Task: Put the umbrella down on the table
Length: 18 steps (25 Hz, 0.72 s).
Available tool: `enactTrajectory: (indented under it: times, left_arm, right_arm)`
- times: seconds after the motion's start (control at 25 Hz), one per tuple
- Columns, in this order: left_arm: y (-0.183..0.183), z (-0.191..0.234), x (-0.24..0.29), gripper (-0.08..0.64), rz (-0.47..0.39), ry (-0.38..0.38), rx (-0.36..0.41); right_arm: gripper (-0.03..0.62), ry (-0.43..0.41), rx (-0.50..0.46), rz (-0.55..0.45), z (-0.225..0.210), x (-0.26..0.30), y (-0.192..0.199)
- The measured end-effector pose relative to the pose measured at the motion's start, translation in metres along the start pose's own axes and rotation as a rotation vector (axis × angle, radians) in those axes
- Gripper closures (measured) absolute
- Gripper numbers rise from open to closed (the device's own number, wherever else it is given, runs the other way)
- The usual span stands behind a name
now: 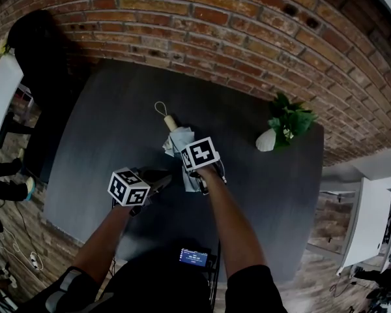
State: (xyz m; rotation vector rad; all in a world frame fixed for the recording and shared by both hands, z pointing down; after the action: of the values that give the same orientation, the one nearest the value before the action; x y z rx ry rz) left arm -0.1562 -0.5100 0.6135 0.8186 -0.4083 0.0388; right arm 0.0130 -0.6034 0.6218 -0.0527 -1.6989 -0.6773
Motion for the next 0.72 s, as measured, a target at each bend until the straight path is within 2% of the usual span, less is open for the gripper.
enactTrajectory:
  times: [0.2, 0.52, 0.72]
  left_arm:
    - [-0.001, -0.008, -0.007, 0.555, -0.004, -0.005, 0.016]
    - [0.001, -0.022, -0.025, 0.555, -0.024, -0.010, 0.036]
    - [0.005, -0.033, -0.031, 0.555, -0.027, -0.009, 0.054]
  right_arm:
    - [0.252, 0.024, -0.015, 0.005, -0.001, -0.002, -0.003]
    - [0.252, 0.026, -0.011, -0.058, -0.001, -0.031, -0.007]
    - [0.252, 0.033, -0.007, -0.092, -0.001, -0.052, 0.006]
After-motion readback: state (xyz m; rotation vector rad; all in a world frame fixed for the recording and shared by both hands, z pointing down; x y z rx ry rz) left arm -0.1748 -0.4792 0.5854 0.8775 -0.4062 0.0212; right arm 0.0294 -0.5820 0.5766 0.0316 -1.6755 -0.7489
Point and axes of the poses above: the fingertips, and each gripper's own axes: x forward along the fingers, z to its left, y out of its underside, the point moved 10 cm from there along -x, backward along the fingers, and after that the axes turned 10 degrees about y, right-handed, at the moved point
